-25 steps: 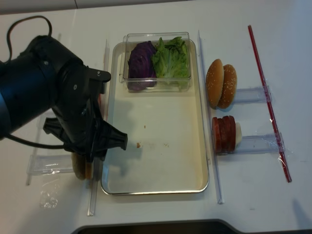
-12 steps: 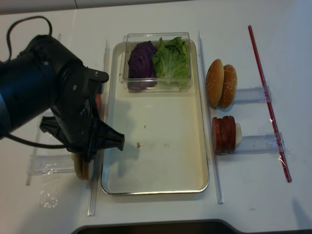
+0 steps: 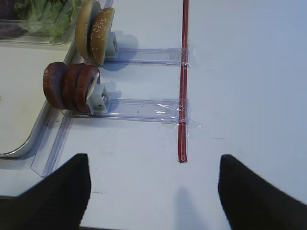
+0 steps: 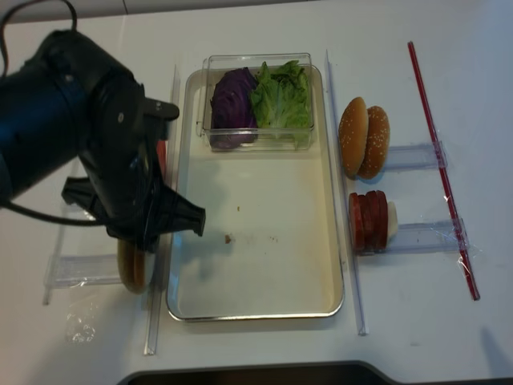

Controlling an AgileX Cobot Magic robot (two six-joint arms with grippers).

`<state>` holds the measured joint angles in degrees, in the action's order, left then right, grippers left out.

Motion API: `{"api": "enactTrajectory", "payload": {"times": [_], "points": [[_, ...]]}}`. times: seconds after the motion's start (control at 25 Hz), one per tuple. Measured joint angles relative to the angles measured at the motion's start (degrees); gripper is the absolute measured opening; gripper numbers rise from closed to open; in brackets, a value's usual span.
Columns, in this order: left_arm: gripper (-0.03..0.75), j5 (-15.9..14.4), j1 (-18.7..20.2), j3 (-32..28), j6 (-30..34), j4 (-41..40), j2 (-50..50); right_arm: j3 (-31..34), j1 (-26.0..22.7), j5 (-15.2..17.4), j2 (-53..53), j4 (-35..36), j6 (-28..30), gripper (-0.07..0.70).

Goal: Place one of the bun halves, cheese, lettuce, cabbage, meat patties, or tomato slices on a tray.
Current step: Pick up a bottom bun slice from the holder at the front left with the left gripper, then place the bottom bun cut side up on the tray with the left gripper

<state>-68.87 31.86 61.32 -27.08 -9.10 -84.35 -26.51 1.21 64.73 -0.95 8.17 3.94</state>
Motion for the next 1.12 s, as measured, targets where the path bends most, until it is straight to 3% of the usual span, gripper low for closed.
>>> {"api": "enactTrajectory", "payload": {"times": [0.24, 0.52, 0.96, 1.12], "points": [[0.119, -1.03, 0.0, 4.7, 1.86, 1.66, 0.0, 0.0, 0.0, 0.0, 0.0, 0.0, 0.0, 0.0], [0.118, -0.68, 0.0, 5.8, 4.56, 3.53, 0.0, 0.0, 0.0, 0.0, 0.0, 0.0, 0.0, 0.0], [0.116, 6.34, 0.0, 5.8, 9.54, 11.84, 1.29, 0.0, 0.0, 0.0, 0.0, 0.0, 0.0, 0.0], [0.116, 10.54, 0.0, 5.8, 13.45, 18.0, 1.29, 0.0, 0.0, 0.0, 0.0, 0.0, 0.0, 0.0]]}}
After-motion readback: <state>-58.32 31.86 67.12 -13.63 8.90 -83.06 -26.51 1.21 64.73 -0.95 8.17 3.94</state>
